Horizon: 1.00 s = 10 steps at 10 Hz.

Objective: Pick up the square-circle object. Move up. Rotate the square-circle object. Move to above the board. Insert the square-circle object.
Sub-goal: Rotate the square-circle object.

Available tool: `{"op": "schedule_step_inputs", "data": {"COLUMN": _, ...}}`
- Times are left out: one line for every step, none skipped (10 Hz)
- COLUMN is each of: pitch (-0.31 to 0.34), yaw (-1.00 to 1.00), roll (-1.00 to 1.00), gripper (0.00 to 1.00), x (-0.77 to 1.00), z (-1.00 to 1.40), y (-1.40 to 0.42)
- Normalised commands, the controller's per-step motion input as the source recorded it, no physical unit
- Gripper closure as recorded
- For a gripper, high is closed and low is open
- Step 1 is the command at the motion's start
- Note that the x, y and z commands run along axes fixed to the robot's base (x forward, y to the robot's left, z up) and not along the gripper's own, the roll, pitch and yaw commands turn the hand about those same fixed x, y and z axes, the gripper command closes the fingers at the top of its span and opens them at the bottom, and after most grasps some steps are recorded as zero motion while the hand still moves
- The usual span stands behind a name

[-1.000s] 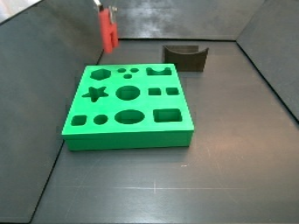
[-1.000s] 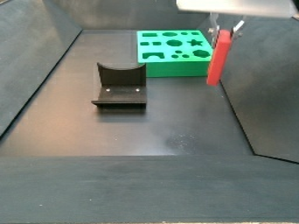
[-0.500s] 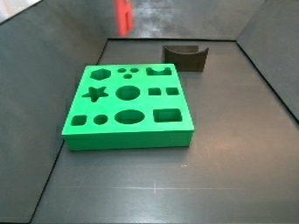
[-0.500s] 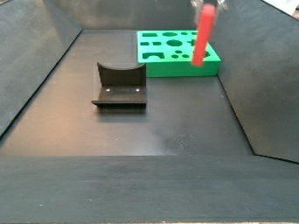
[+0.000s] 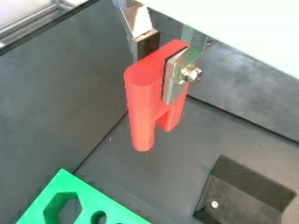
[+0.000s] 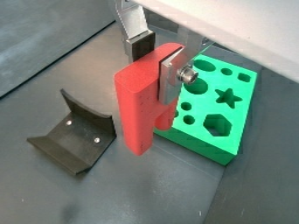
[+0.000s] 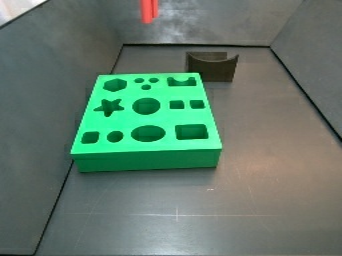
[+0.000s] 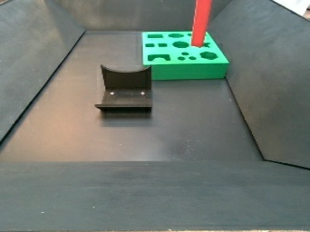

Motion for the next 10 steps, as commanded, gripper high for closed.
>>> {"op": "schedule_step_inputs", "data": {"pitch": 0.055, "yaw": 0.21, "roll": 0.02, "gripper": 1.0, "x": 0.01, "z": -0.02, "y": 0.0}}
{"op": "schedule_step_inputs", "data": {"pitch": 0.049, "yaw": 0.59, "roll": 0.02, "gripper": 1.0, "x": 0.04, "z": 0.0, "y": -0.02}}
{"op": "schedule_step_inputs", "data": {"pitch": 0.046, "yaw": 0.53, "roll": 0.02, "gripper": 1.0, "x": 0.04, "z": 0.01, "y": -0.02}}
{"op": "schedule_step_inputs", "data": {"pitch": 0.046, "yaw": 0.34, "roll": 0.02, "gripper": 1.0, "x": 0.04, "z": 0.01, "y": -0.02}}
{"op": "schedule_step_inputs", "data": {"pitch": 0.047, "yaw": 0.22, "roll": 0.02, "gripper": 1.0, "x": 0.04, "z": 0.0, "y": -0.02}}
{"op": "schedule_step_inputs", "data": {"pitch": 0.048, "yaw": 0.34, "roll": 0.02, "gripper": 1.0, "x": 0.0, "z": 0.0, "y": 0.0}}
{"op": "schedule_step_inputs", "data": {"pitch": 0.048, "yaw": 0.28, "roll": 0.02, "gripper": 1.0, "x": 0.0, "z": 0.0, "y": 0.0}}
{"op": "schedule_step_inputs", "data": {"pitch": 0.047, "yaw": 0.2, "roll": 0.02, "gripper": 1.0, "x": 0.0, "z": 0.0, "y": 0.0}}
{"op": "schedule_step_inputs", "data": {"pitch": 0.046, "yaw": 0.14, "roll": -0.18, "gripper": 1.0, "x": 0.0, "z": -1.0, "y": 0.0}}
{"op": "schedule_step_inputs", "data": {"pitch": 0.02, "yaw": 0.09, "roll": -0.18, "gripper": 1.0, "x": 0.01, "z": -1.0, "y": 0.0}}
